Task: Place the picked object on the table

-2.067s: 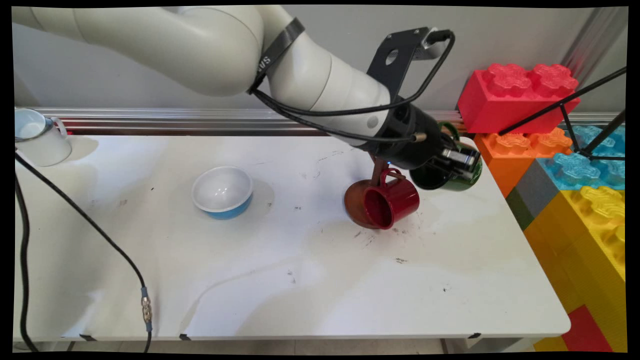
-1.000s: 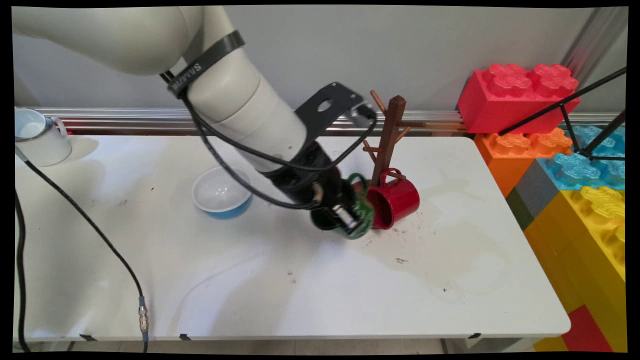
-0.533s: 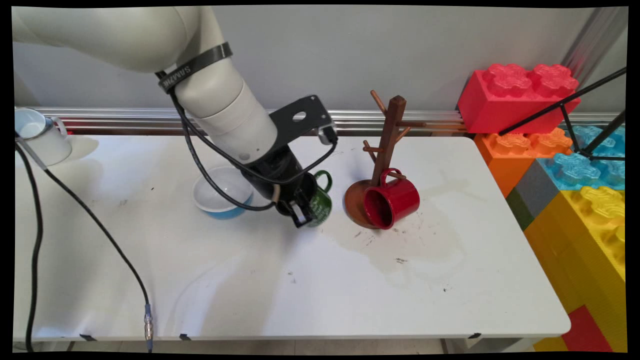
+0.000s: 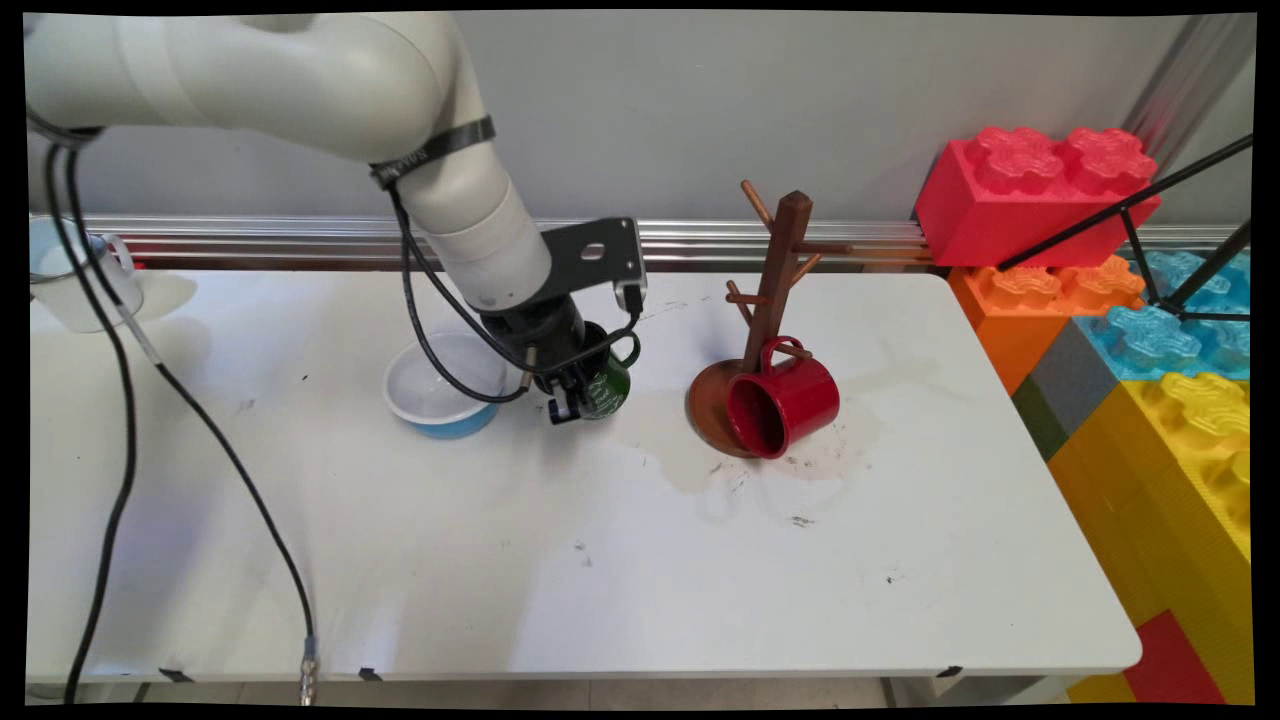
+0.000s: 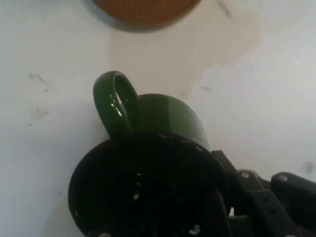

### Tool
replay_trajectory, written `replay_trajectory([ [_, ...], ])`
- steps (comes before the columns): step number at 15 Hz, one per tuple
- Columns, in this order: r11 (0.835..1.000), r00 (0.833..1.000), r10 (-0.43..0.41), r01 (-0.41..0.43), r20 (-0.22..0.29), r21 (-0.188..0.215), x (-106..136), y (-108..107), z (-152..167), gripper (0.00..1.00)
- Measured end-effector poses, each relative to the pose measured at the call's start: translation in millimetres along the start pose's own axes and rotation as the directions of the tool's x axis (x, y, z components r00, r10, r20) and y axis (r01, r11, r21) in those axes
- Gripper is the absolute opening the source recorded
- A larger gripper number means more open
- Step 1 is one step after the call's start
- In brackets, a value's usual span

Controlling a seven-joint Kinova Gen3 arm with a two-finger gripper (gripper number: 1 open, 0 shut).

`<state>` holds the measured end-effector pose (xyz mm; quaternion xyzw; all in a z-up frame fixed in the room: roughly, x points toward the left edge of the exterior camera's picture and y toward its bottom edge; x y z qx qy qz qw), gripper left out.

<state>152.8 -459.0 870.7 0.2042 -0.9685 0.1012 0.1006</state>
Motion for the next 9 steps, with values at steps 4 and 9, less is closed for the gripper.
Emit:
replay_trajectory([
  [4,0.998,0.998,0.060,-0.060,0.031,-0.004,0,-13,24,0.00],
  [9,0.993,0.992,0.114,-0.113,0.057,-0.011,1,-25,54,0.00],
])
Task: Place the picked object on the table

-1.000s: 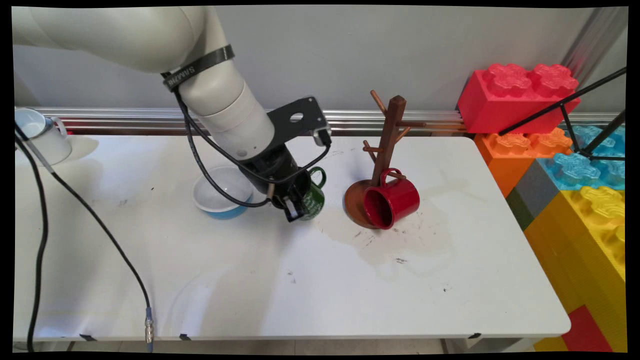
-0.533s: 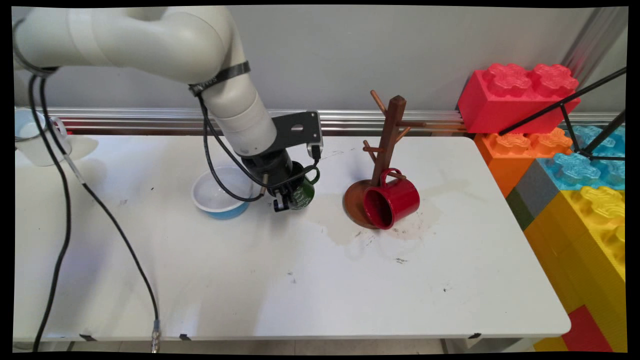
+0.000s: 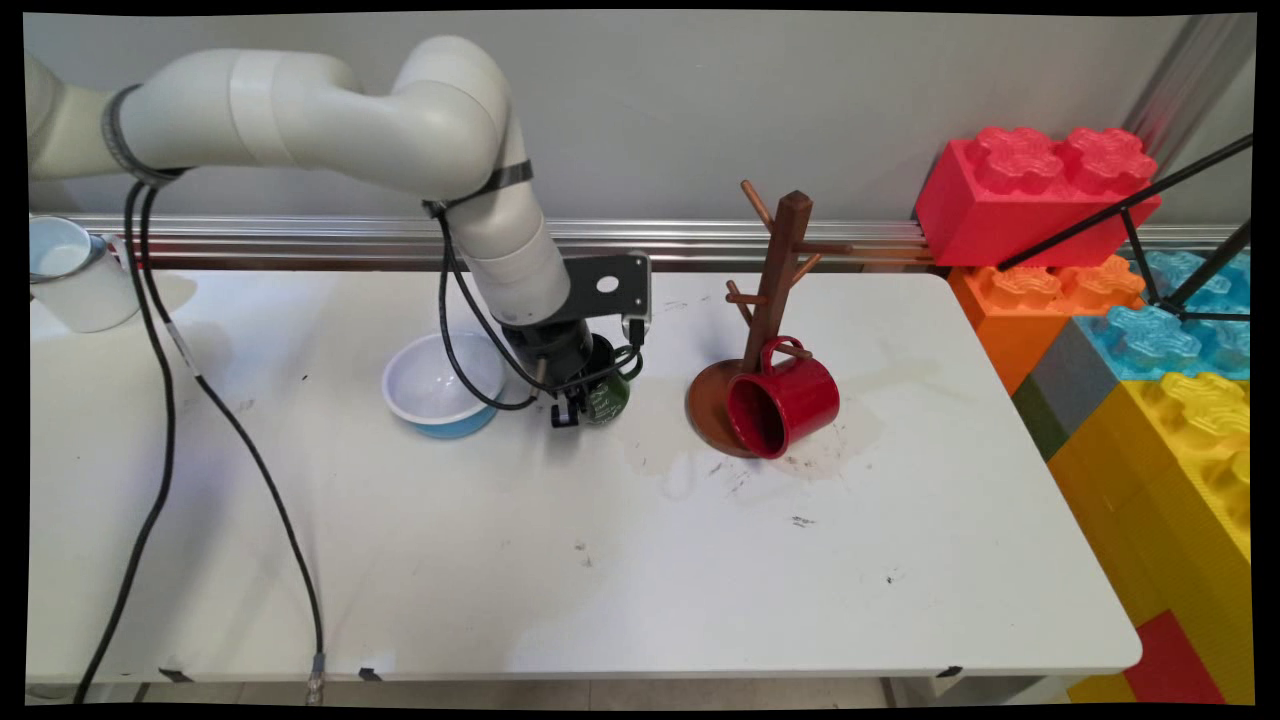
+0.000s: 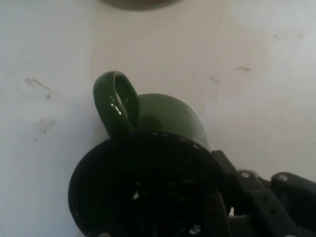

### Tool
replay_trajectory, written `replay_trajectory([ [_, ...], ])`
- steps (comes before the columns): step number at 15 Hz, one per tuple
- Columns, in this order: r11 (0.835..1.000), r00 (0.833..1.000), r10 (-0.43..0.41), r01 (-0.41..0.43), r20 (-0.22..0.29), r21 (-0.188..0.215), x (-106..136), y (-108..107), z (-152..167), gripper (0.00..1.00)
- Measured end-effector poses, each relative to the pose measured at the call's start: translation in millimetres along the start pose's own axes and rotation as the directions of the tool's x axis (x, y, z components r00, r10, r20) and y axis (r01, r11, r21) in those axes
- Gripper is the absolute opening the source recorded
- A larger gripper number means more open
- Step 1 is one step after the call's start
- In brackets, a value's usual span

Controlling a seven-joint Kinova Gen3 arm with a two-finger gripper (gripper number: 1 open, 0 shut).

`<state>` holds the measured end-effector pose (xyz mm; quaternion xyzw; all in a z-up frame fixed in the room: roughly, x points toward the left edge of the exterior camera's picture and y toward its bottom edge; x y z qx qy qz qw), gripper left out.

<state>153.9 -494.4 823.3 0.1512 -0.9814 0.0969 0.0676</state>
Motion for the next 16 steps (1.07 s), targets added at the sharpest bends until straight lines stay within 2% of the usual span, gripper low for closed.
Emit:
replay_trajectory([
  [10,0.998,0.998,0.068,-0.068,0.009,-0.006,5,-6,34,0.00],
  [11,0.997,0.997,0.072,-0.072,0.008,-0.005,6,-7,35,1.00],
  [16,0.997,0.997,0.077,-0.077,-0.003,-0.005,8,-9,39,1.00],
])
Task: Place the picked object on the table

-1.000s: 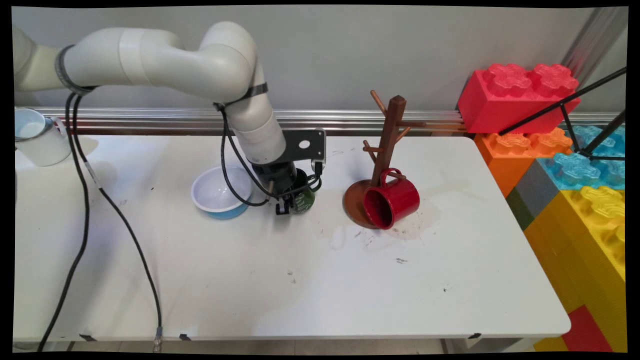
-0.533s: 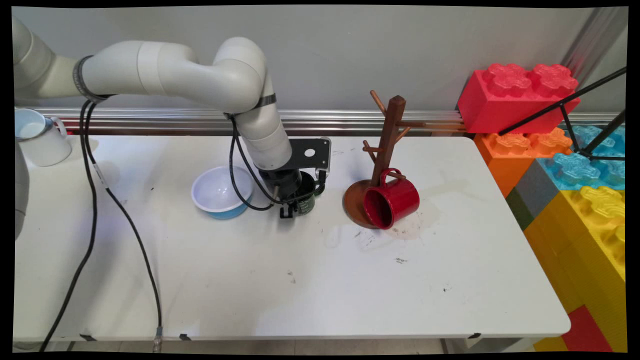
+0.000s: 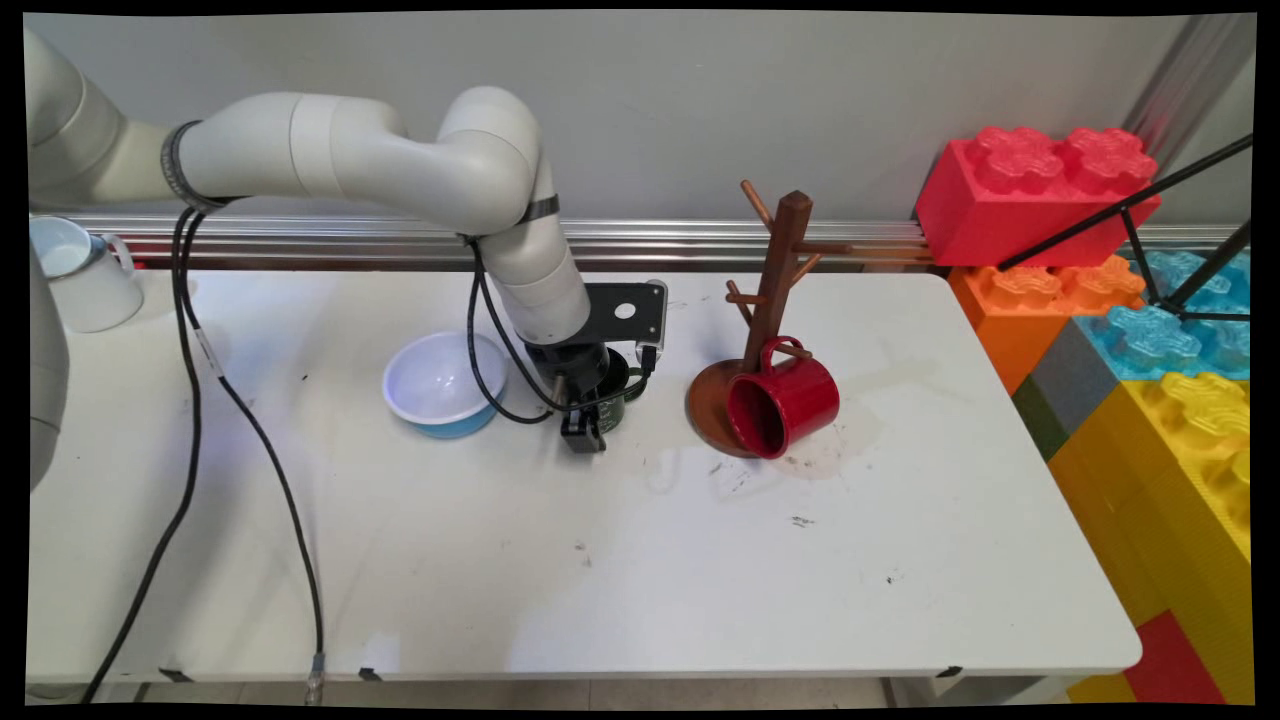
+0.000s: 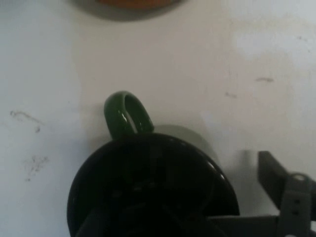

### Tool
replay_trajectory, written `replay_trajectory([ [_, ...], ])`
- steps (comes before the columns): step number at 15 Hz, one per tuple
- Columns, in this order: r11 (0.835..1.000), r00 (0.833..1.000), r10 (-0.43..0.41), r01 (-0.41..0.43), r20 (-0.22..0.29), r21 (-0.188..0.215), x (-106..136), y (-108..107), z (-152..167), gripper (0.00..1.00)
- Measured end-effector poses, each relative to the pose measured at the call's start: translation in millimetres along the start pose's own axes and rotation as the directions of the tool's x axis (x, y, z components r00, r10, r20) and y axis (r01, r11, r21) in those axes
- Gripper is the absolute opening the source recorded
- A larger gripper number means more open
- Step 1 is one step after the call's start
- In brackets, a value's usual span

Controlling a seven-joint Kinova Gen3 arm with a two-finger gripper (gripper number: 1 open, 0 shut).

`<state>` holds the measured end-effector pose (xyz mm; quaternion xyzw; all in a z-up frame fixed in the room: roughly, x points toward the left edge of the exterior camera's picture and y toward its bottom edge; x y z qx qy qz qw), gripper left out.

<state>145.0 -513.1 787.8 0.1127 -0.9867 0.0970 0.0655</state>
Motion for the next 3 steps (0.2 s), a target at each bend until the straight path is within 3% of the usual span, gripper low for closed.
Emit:
replay_trajectory([
  [3,1.000,1.000,-0.022,0.022,-0.013,-0.001,-0.2,-0.4,-3.1,1.00],
])
